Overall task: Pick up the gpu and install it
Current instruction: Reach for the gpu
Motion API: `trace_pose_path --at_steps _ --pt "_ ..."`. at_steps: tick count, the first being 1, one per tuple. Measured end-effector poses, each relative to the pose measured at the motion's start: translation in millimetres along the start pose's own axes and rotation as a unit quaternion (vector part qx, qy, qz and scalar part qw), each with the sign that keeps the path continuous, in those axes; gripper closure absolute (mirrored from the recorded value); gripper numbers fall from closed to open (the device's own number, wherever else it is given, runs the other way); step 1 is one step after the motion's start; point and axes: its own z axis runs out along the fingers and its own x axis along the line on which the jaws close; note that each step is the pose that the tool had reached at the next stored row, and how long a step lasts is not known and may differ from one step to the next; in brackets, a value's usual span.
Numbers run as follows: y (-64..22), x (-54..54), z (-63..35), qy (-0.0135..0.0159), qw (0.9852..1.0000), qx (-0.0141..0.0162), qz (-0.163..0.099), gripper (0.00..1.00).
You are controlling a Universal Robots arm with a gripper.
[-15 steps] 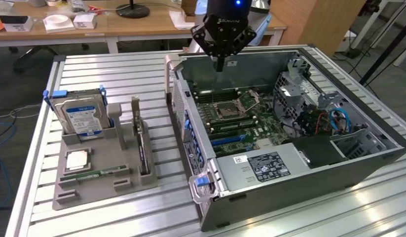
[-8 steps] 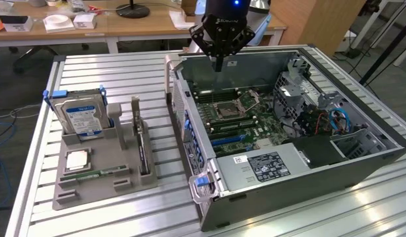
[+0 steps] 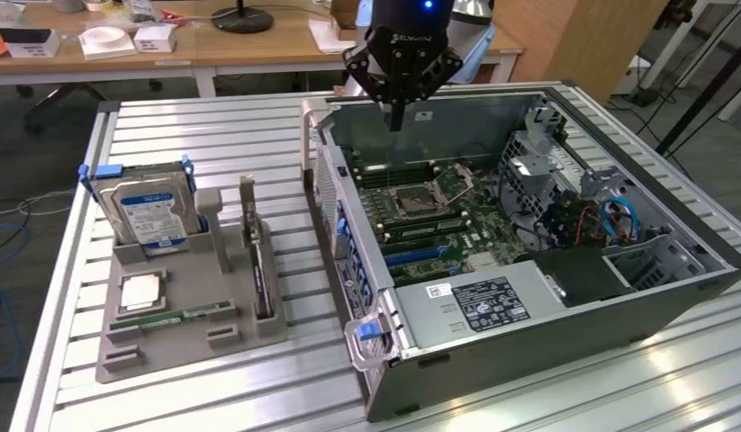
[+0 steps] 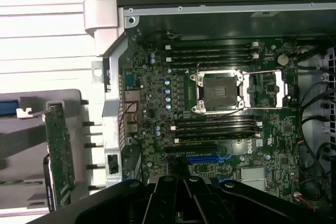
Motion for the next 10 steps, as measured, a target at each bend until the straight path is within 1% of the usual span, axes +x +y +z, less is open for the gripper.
trace_pose_path --at_steps 10 --pt "-0.4 4.8 -0.1 0.0000 1.0000 0.0000 0.000 0.89"
